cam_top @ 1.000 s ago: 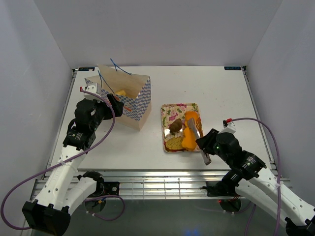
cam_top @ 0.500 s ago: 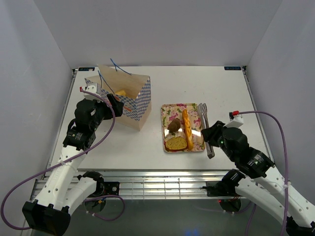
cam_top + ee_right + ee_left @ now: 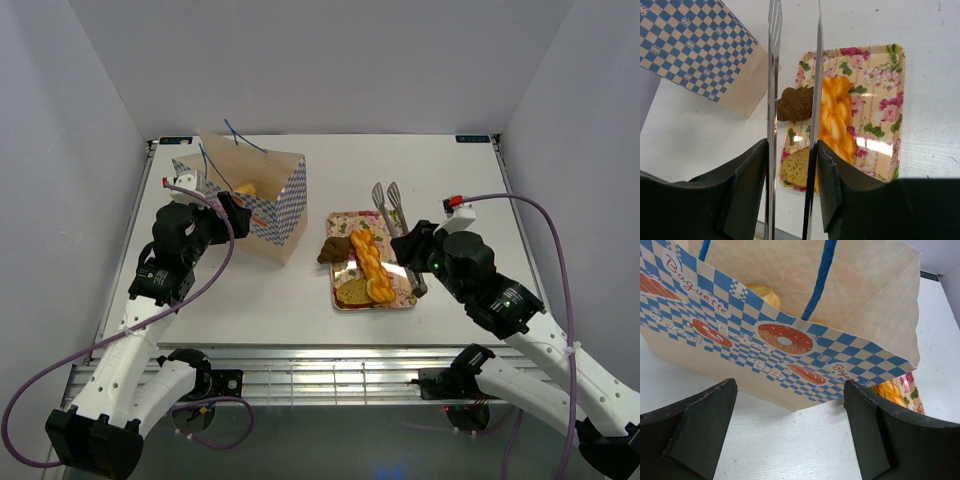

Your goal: Place the fake bread into the paper bag

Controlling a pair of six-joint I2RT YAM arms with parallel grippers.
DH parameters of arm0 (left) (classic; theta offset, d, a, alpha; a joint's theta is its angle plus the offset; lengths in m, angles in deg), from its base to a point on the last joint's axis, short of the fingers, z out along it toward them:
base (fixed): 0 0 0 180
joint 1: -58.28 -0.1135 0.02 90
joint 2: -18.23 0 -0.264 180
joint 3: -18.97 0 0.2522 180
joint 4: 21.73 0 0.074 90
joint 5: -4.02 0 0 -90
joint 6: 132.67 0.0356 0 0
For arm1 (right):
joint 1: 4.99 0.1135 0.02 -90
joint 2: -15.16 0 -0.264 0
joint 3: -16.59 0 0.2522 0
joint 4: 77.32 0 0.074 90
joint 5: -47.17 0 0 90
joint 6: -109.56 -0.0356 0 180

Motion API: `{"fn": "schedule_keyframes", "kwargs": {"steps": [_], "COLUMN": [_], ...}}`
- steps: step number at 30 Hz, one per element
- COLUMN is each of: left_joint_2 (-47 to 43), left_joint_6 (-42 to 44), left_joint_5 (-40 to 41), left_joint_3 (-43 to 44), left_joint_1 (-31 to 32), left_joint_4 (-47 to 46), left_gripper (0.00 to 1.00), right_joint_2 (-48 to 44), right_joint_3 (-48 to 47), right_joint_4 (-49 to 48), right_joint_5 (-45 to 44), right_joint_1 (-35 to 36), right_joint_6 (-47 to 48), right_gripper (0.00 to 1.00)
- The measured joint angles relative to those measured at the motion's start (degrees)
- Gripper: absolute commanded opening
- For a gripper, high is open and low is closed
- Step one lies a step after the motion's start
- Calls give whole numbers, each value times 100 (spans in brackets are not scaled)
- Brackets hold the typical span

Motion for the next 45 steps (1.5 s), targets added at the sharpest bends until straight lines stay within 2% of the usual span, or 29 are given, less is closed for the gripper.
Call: {"fn": "schedule_keyframes", "kwargs": {"steps": [1,4,7,15,26,30,35,45], "left_joint_2": [0,-4,-11,-11,-11,-11,-11,-35], "left_joint_6": [-2,-2,-4,-11,-20,-20,-20,-20], "left_joint_5": [0,0,-4,-9,-9,-24,-26,-26], "left_joint_3": [-4,-11,-11,-13,-13,-13,-13,-13], "left_joint_1": [0,0,0,0,0,0,0,0], "left_joint_4": [2,0,-2,-2,-2,-2,-2,-2], "left_gripper": [98,98,98,98,98,98,98,98], "right_joint_2": [33,35,-72,-144,485,575,627,487], "right_joint_3": [0,96,422,1318,1510,1510,1519,1222], "right_joint_4": [-4,-13,22,501,472,389,282,448], "right_joint_5": [52,175,306,669,1005,1005,1010,887], "right_joint_1": [0,0,0,0,0,0,0,0], "right_joint_6": [24,79,79,15,50,61,68,92], "right_gripper": [54,61,65,66,67,65,51,45]}}
